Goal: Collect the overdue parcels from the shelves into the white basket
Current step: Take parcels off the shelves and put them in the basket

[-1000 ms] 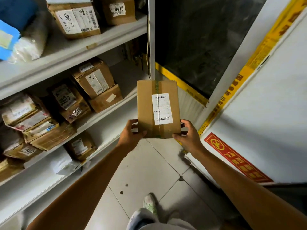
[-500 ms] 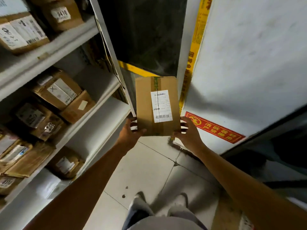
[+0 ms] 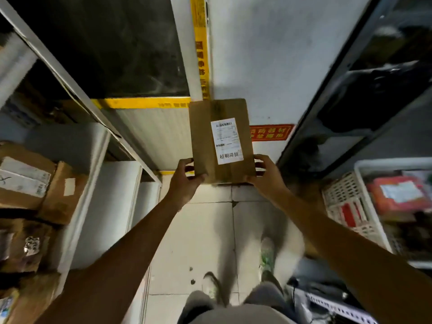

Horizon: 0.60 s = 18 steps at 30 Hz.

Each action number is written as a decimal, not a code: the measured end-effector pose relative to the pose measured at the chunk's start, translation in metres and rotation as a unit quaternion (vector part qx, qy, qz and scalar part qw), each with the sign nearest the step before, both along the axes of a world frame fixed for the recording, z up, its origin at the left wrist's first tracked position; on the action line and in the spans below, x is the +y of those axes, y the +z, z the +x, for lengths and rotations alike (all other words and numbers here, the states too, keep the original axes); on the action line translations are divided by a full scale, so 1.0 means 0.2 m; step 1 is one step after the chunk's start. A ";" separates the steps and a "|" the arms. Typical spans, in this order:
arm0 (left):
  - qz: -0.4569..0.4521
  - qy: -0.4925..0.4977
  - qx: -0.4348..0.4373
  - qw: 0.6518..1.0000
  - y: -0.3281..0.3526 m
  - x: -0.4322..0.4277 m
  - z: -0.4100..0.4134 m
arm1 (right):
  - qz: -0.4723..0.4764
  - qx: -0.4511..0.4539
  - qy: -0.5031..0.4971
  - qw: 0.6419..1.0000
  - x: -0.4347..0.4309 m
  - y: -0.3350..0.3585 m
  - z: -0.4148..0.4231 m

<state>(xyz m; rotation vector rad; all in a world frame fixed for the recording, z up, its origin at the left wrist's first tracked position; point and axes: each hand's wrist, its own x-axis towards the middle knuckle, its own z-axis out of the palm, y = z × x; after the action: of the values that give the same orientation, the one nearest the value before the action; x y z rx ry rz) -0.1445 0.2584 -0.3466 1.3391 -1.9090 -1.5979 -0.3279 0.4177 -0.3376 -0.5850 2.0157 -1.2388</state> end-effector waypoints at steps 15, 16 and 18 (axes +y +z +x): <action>0.034 -0.204 0.011 0.978 -0.04 0.42 -0.34 | 0.002 0.004 -0.201 0.980 0.71 -0.09 0.04; 0.035 -0.217 0.011 0.975 -0.04 0.45 -0.38 | 0.001 0.004 -0.212 0.977 0.76 -0.10 0.02; 0.035 -0.244 0.007 0.969 -0.04 0.53 -0.49 | -0.003 -0.003 -0.235 0.972 0.86 -0.11 -0.05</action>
<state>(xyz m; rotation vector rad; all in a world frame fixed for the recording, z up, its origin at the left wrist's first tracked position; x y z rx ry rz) -0.2433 0.3644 -0.3545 0.9158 -2.3173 -1.8994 -0.3376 0.5898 -0.3586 -0.1012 2.2209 -1.5111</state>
